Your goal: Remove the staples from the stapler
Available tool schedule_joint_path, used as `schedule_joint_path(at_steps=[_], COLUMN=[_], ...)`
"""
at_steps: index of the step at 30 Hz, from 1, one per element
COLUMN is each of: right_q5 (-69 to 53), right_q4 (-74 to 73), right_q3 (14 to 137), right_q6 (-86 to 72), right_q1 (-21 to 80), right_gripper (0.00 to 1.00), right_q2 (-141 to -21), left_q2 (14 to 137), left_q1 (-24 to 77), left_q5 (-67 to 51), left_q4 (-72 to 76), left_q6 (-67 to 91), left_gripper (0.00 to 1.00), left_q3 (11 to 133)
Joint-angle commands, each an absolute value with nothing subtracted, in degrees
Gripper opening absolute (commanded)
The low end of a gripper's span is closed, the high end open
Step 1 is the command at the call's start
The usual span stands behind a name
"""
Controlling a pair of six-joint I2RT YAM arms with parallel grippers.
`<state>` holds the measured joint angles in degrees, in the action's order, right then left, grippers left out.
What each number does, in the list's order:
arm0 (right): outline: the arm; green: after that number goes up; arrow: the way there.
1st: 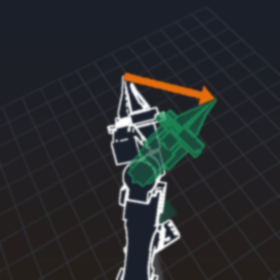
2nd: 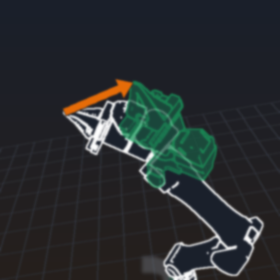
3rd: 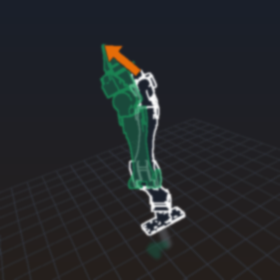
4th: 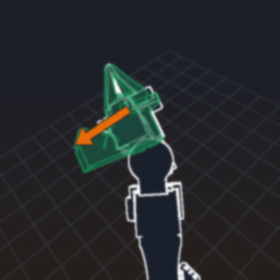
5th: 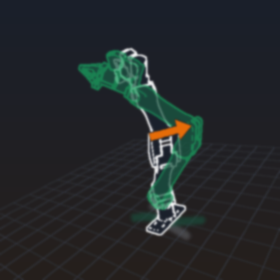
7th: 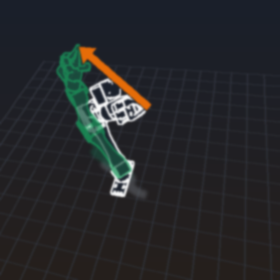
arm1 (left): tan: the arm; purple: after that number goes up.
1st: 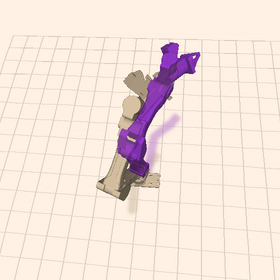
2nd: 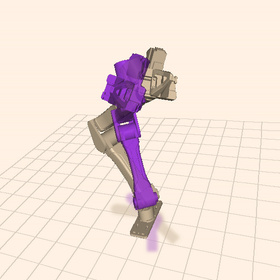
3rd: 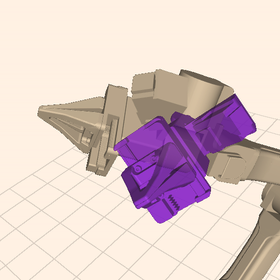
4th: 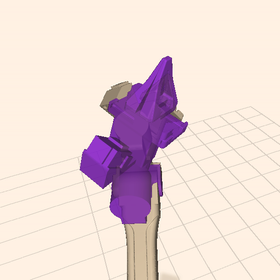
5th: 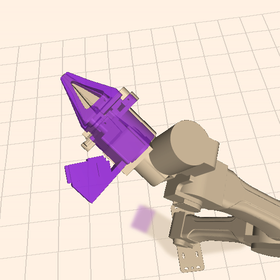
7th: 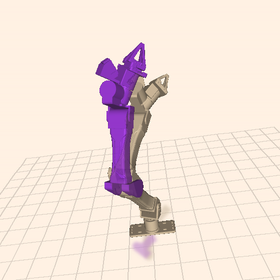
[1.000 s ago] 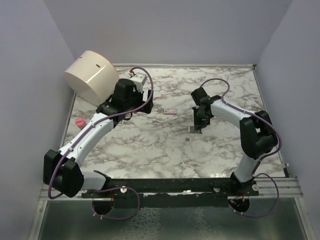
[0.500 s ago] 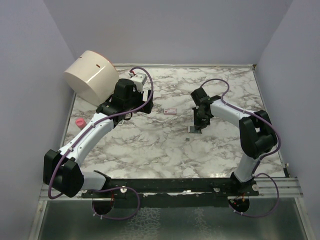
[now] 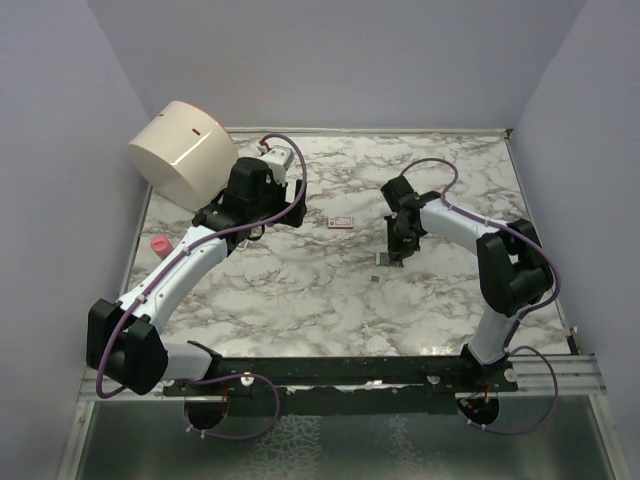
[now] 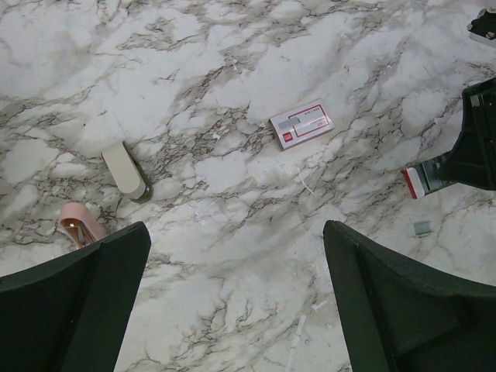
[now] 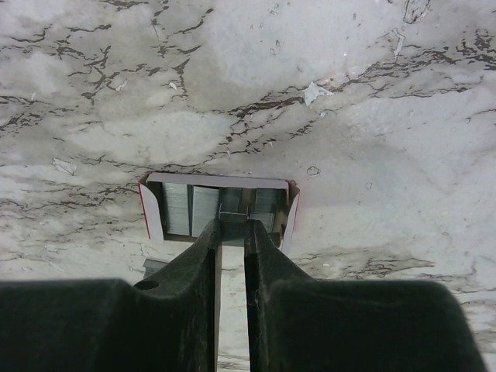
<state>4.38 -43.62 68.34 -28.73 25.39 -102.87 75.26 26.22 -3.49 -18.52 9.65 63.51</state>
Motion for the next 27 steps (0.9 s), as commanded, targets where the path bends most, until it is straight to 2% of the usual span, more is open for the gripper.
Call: schedule_joint_path(at_steps=[1,27], right_q5=[6.0,7.9], right_q4=[-43.9,-44.5], right_q3=[68.8,68.7], right_q6=[-29.7,-30.2], right_q1=[25.1,25.1], right_gripper=[0.14,0.14], right_q2=[-103.8,-104.0], left_q2=[74.9,75.0], left_q1=[26.1,26.2], left_q5=[-4.2,-4.4], left_q4=[-18.2,-18.3], left_q6=[9.2,9.2], left_gripper=[0.98,0.98], left_q3=[63.6,63.5])
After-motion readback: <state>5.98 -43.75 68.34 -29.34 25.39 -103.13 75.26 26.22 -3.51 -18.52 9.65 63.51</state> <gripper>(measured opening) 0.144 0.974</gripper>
